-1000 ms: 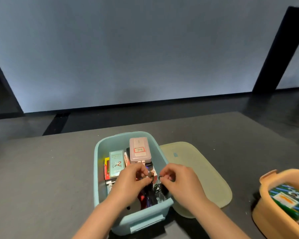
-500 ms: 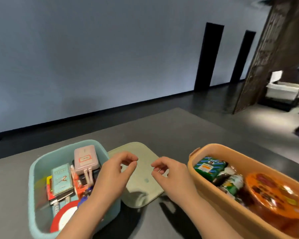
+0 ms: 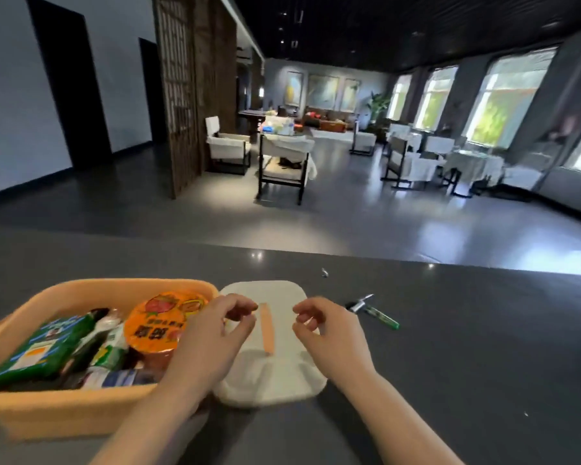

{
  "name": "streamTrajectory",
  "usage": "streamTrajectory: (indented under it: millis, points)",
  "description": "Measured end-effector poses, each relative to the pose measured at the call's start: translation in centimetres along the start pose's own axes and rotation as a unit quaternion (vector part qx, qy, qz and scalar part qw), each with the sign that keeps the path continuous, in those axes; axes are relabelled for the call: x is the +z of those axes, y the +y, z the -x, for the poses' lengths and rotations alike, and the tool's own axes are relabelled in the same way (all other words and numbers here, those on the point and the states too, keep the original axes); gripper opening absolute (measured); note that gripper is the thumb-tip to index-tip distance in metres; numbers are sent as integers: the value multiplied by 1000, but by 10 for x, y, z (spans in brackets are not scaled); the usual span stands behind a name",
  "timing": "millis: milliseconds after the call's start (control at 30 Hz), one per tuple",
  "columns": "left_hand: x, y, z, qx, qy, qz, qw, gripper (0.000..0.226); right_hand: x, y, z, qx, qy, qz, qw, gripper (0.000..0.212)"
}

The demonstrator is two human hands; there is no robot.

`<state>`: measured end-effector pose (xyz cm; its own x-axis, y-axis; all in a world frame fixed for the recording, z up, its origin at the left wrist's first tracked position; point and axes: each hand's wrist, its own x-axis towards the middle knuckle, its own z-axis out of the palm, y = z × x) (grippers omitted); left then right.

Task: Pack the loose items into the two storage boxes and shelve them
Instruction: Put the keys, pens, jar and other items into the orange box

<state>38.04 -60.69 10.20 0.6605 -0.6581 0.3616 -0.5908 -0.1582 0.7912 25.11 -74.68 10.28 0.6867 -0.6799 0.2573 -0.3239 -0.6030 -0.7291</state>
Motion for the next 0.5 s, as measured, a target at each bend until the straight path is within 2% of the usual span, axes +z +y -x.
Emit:
streamTrajectory:
  millis: [133, 233, 400, 500]
  points:
    - [68, 20, -30, 21, -65, 26, 997, 16, -48, 53, 3, 81, 71, -2, 994, 18]
    - [114, 24, -48, 22, -97, 35, 994, 18, -68, 88, 5, 118, 92, 18, 988, 17]
    - [185, 9, -76, -8, -143, 8, 990, 19, -75, 144, -10, 165, 90, 40, 981, 19]
    - [221, -4, -100, -41, -147, -19, 988, 23, -72, 181, -35, 193, 54, 71, 977, 19]
